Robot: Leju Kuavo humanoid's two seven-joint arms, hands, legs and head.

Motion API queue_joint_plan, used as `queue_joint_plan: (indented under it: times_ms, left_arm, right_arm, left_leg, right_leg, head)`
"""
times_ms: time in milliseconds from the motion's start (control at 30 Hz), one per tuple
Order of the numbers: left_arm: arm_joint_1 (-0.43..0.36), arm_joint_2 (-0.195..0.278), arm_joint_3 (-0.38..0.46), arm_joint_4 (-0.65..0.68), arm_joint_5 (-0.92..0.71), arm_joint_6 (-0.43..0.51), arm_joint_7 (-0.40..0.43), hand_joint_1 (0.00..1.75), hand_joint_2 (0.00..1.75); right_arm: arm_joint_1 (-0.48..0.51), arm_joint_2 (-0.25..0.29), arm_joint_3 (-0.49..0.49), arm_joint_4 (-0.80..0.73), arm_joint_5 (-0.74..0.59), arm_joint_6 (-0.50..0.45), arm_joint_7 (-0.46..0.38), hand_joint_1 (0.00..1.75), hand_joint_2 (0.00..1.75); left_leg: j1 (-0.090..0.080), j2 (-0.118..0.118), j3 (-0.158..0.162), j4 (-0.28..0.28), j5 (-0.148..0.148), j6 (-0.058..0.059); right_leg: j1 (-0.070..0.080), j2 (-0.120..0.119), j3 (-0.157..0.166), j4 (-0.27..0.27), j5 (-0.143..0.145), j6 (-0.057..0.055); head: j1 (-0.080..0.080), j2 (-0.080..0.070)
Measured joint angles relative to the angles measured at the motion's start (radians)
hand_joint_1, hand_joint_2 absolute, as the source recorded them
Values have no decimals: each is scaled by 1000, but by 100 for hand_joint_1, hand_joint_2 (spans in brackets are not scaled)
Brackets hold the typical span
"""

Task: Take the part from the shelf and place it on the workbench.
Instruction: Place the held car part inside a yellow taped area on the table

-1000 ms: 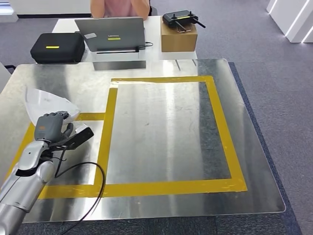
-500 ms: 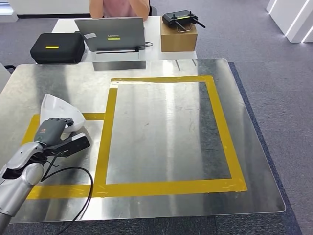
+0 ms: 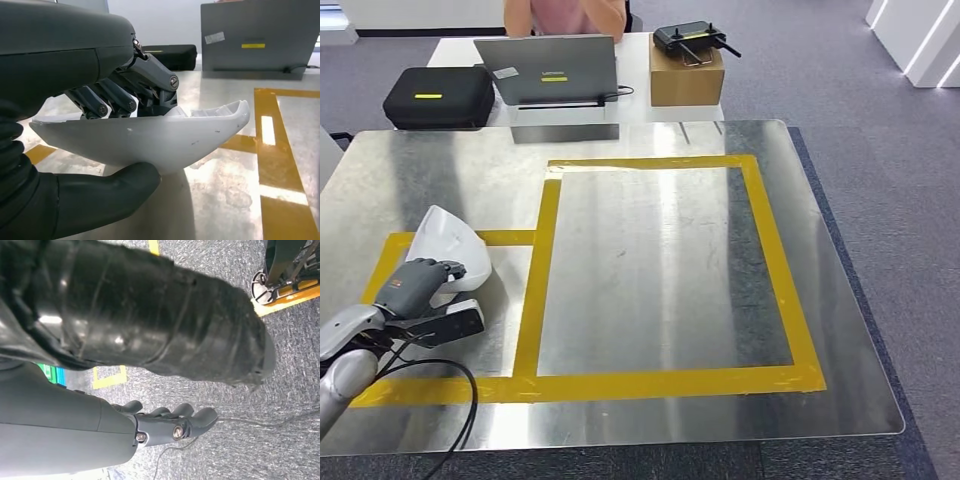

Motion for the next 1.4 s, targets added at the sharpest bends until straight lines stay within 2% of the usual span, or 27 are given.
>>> queue_joint_plan:
  times_ms: [33,67,500,633,900,1033,1100,1133,1167,1233,1267,1300,1333,1367,1400]
  left_arm:
    - [2,5,-4,-1,5,-4,4,19,175]
    - [3,8,-7,-1,10,-7,7,0,175]
    - [19,12,-16,-1,39,-7,11,0,175]
    - [20,9,-17,-9,45,5,16,0,0]
    - [22,-6,-16,-27,41,46,25,0,0]
    - [23,-30,-5,-33,12,96,45,0,0]
    - [23,-42,0,-38,6,105,47,0,0]
    - [22,-48,3,-41,4,109,47,0,0]
    - [23,-54,6,-44,2,112,47,0,0]
    - [26,-70,9,-48,-4,120,46,0,0]
    - [28,-77,9,-49,-8,124,44,0,0]
    - [31,-82,9,-50,-13,128,41,0,0]
    - [34,-87,9,-51,-18,133,38,0,0]
    - [35,-90,10,-52,-23,138,34,0,0]
    - [36,-92,11,-54,-29,144,30,0,0]
  right_arm:
    - [0,0,-1,0,2,1,0,0,0]
    - [0,0,-3,0,4,2,0,0,0]
    - [-1,0,-6,0,8,4,0,0,0]
    - [-2,0,-7,0,12,5,0,0,0]
    - [-3,0,-14,0,22,6,0,0,0]
    - [-5,3,-22,0,26,7,1,0,0]
    - [-6,5,-24,0,28,7,2,0,0]
    - [-6,5,-26,0,29,7,2,0,0]
    - [-6,5,-27,0,31,6,2,0,0]
    - [-6,5,-30,0,37,6,2,0,0]
    - [-5,6,-31,0,39,7,2,0,0]
    - [-5,6,-33,0,41,7,2,0,0]
    - [-4,6,-35,0,43,8,2,0,0]
    - [-4,6,-37,0,44,8,2,0,0]
    - [-5,6,-40,0,46,9,3,0,0]
  left_leg:
    - [0,0,0,0,0,0]
    - [0,0,0,0,0,0]
    - [0,0,0,0,0,0]
    - [0,0,0,0,0,0]
    - [-3,0,0,4,-3,3]
    - [-8,0,0,7,-6,13]
    - [-5,2,4,-2,2,22]
    - [-3,3,6,-8,7,27]
    - [0,4,7,-13,10,31]
    - [0,5,5,-14,12,34]
    - [0,5,4,-14,13,34]
    - [0,5,3,-13,14,33]
    - [0,5,1,-13,15,32]
    - [1,5,0,-11,17,29]
    - [2,5,-1,-9,18,26]
  right_leg:
    - [0,0,0,0,0,0]
    - [0,0,0,0,0,0]
    - [0,0,0,0,0,0]
    - [0,0,0,0,0,0]
    - [-3,0,1,-2,1,3]
    - [-8,0,4,-3,1,13]
    - [-9,0,3,1,-5,20]
    - [-9,1,-5,18,-22,22]
    - [-8,2,-20,54,-50,23]
    - [-8,2,-75,184,-122,24]
    - [-9,2,-100,245,-146,25]
    - [-9,2,-113,280,-151,27]
    - [-9,1,-106,273,-135,28]
    - [-10,1,-80,226,-104,28]
    - [-11,1,-41,156,-72,28]
  head:
    - [0,0]
    - [0,0]
    - [0,0]
    - [0,0]
    - [0,0]
    - [-1,0]
    - [0,0]
    - [0,0]
    - [2,0]
    - [5,0]
    - [6,0]
    - [6,0]
    - [6,0]
    - [6,0]
    - [6,0]
